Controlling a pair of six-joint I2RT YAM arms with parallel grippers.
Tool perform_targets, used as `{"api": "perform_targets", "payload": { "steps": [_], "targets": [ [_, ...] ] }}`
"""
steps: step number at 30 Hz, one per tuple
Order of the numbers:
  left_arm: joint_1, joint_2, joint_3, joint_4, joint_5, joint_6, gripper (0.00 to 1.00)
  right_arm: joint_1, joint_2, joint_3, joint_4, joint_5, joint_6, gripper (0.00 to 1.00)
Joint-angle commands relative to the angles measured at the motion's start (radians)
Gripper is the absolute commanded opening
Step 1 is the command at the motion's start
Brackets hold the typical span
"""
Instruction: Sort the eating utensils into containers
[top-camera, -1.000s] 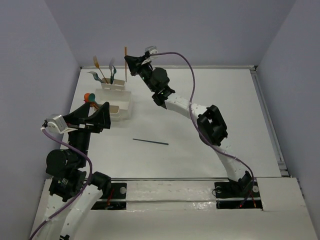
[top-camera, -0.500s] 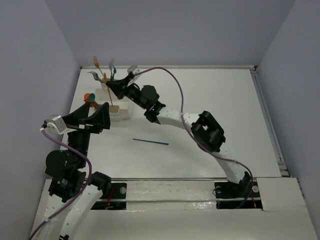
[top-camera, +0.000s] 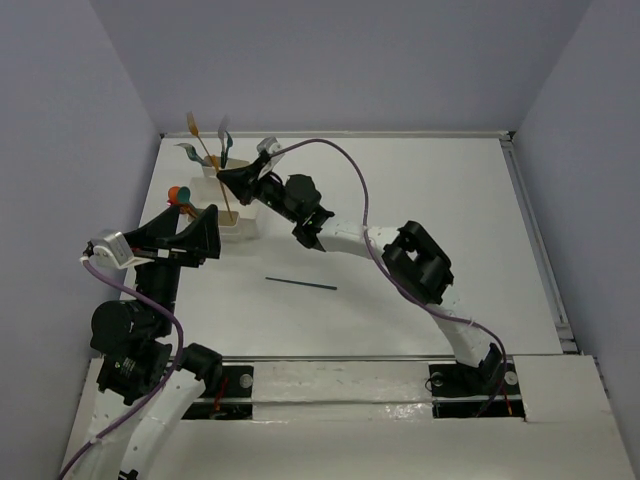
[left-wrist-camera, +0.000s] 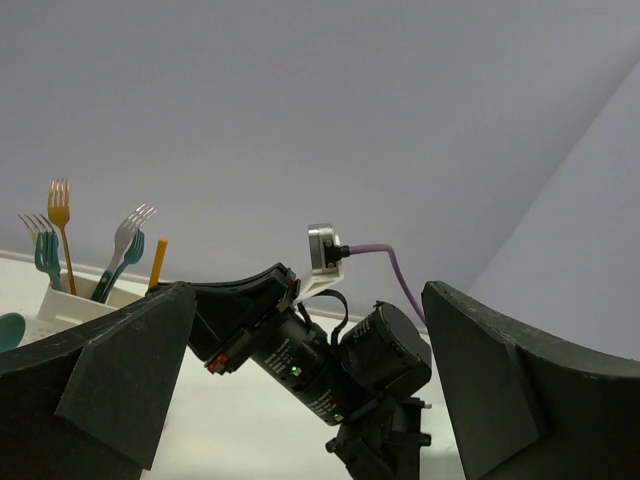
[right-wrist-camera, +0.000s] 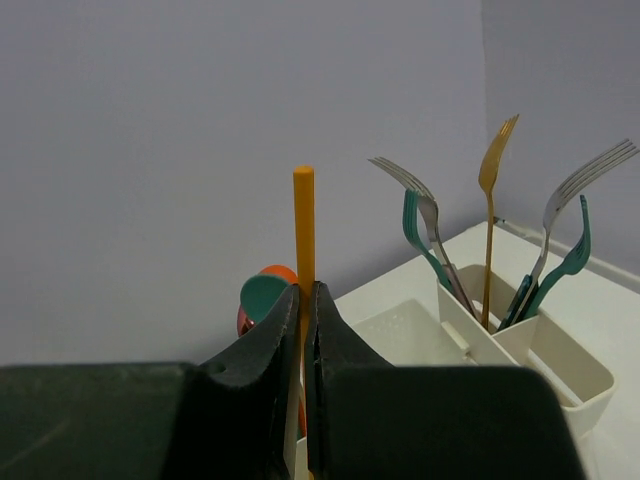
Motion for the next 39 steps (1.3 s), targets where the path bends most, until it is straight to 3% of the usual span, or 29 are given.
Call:
{"api": "perform_targets", "payload": {
  "steps": [1,5,9,12,13,16,25,29,33,35,39],
  "targets": [
    [-0.004,-0.01,-0.007,0.04,-0.004,0.009,0.99,0.01,-0.035,0.005,0.051,-0.038,-0.005,0.0],
    [-0.004,-0.008,-0.009,0.042,0.0,0.006,0.99,0.01,-0.046,-0.015,0.023,-0.099,-0.02,0.0],
    [0.005,-0.008,-0.009,0.042,0.003,0.006,0.99,0.019,-0.053,-0.018,-0.017,-0.131,-0.028,0.07],
    [0.005,-0.01,-0.009,0.04,0.003,0.008,0.99,0.019,-0.066,-0.028,-0.041,-0.142,-0.037,0.28],
    [0.005,-0.013,-0.009,0.04,0.003,0.008,0.99,0.019,-0.072,-0.028,-0.058,-0.151,-0.045,0.4],
    [0.005,-0.013,-0.009,0.04,0.006,0.006,0.99,0.019,-0.089,-0.043,-0.069,-0.166,-0.056,0.5],
    [0.014,-0.01,-0.01,0.043,0.013,0.0,0.99,0.019,-0.21,-0.167,-0.073,-0.147,-0.082,0.51],
    [0.014,-0.011,-0.01,0.042,0.015,0.001,0.99,0.019,-0.346,-0.314,-0.229,-0.082,-0.138,0.44],
    [0.014,-0.017,-0.01,0.042,0.016,0.001,0.99,0.019,-0.42,-0.371,-0.641,-0.105,-0.207,0.4],
    [0.014,-0.019,-0.009,0.042,0.018,0.001,0.99,0.019,-0.434,-0.394,-0.753,-0.12,-0.22,0.41],
    [0.014,-0.022,-0.009,0.042,0.018,0.001,0.99,0.019,-0.478,-0.486,-0.935,-0.179,-0.235,0.53]
  ]
}}
